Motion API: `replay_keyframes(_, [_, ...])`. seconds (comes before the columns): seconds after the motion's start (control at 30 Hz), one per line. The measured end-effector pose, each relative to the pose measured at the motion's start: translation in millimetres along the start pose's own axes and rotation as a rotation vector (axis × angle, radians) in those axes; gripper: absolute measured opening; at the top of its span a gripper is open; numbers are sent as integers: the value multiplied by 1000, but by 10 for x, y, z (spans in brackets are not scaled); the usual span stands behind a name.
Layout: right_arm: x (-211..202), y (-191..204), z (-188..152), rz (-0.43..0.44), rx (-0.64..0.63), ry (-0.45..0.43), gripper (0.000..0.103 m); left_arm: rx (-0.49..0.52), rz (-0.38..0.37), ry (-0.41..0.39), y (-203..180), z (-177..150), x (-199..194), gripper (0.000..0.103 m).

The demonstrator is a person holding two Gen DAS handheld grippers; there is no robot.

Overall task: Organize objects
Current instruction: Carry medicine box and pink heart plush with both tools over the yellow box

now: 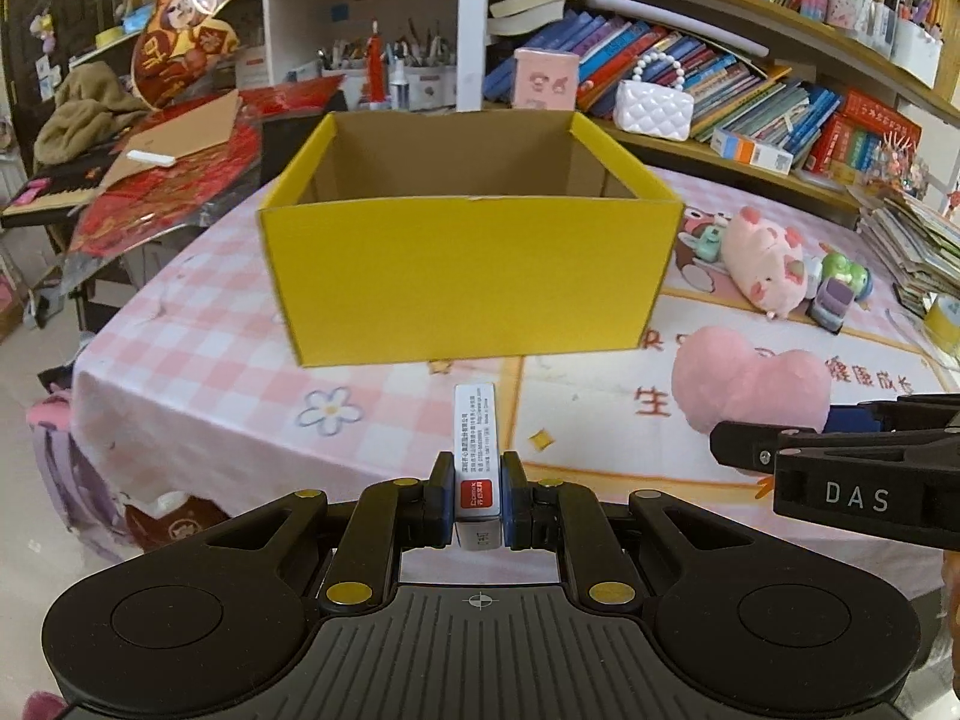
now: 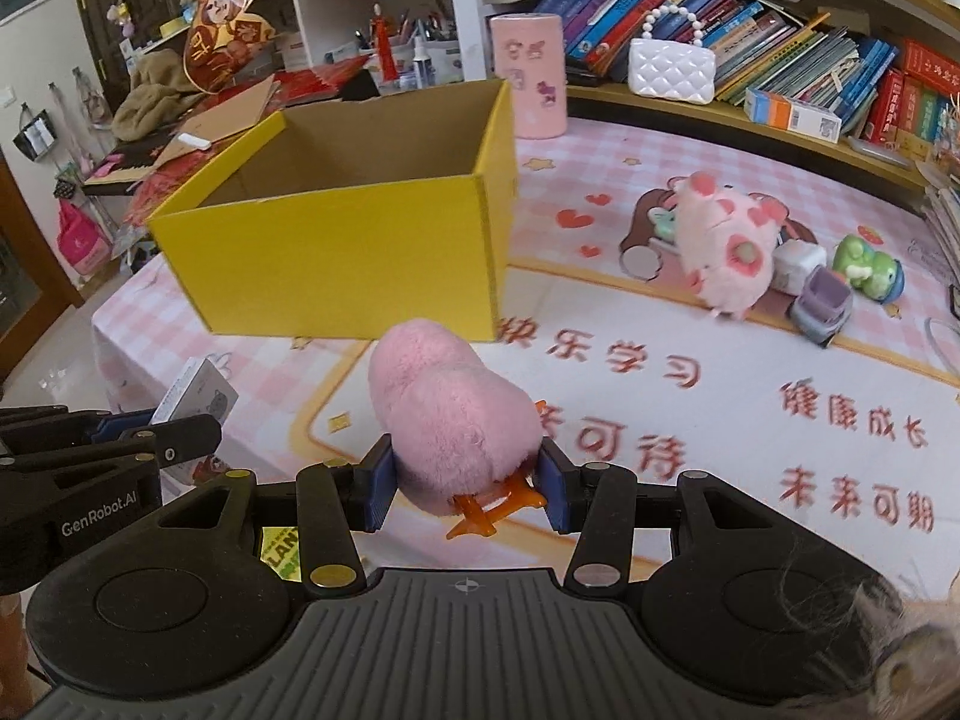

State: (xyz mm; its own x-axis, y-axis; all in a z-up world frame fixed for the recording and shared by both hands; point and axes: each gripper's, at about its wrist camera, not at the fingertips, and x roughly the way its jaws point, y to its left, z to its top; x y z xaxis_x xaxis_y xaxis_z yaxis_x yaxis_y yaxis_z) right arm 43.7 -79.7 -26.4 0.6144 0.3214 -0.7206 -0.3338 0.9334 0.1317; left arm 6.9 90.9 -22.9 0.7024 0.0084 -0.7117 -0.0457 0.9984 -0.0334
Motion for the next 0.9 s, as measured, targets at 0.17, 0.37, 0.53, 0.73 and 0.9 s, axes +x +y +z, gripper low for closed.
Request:
replay_keyframes(0.17, [1, 212, -74, 8, 7, 0, 44, 8, 5, -1, 189, -81, -78, 13])
replay_keyframes(0.37, [-5, 442, -125, 11, 20, -19, 44, 23, 9, -19, 378, -142, -180, 13])
replay_keyframes(0.53, [-29, 592, -132, 3, 22, -44, 44, 20, 13, -43, 535, -144, -254, 13])
replay_keyframes(0.73, [-45, 694, -76, -24, 25, -70, 44, 1, -1, -91, 663, -45, -323, 13])
replay_keyframes(0.9, [-92, 657, 95, -42, 40, -109, 44, -1, -32, -150, 681, 149, -336, 13])
